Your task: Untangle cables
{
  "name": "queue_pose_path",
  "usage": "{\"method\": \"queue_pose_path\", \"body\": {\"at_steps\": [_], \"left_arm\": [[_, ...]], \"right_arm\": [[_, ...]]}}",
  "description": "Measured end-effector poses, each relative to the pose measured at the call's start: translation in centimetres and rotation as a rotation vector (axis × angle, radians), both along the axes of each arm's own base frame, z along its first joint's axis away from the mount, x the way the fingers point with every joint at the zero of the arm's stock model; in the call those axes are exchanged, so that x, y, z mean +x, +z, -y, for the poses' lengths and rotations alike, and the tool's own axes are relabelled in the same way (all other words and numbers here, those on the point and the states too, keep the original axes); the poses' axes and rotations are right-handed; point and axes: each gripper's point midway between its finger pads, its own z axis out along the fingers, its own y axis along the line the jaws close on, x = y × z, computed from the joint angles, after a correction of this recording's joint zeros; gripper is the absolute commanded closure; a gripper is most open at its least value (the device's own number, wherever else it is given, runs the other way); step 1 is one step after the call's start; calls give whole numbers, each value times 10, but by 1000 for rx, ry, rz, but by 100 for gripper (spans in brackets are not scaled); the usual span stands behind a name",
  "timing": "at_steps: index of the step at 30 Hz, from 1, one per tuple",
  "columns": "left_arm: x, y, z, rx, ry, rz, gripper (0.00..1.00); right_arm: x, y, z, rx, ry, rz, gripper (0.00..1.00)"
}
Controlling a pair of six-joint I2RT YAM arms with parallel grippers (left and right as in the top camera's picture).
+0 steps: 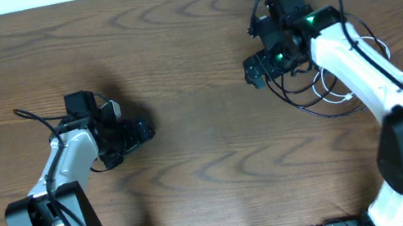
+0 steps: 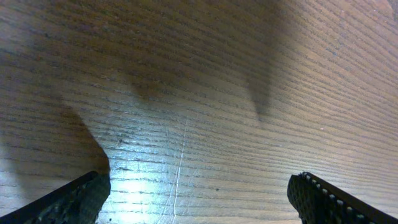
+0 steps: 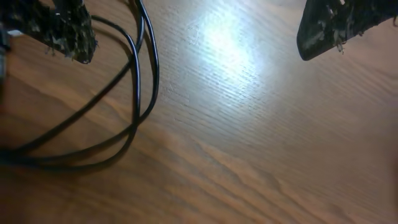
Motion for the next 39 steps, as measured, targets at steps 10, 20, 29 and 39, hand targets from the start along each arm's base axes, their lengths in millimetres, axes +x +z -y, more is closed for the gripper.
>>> {"method": "queue_pose_path", "body": {"at_steps": [10, 20, 29, 39], "left_arm": [[0, 0, 0, 0, 0, 0, 4], [0, 0, 0, 0, 0, 0, 4], [0, 0, 0, 0, 0, 0, 4], [0, 0, -1, 3, 1, -1, 4]], "right_arm": [[-40, 178, 12, 140, 1, 442, 1], [-85, 249, 26, 203, 0, 642, 1], [-109, 230, 34, 175, -1, 549, 1], [-169, 180, 64, 170, -46, 582, 1]]}}
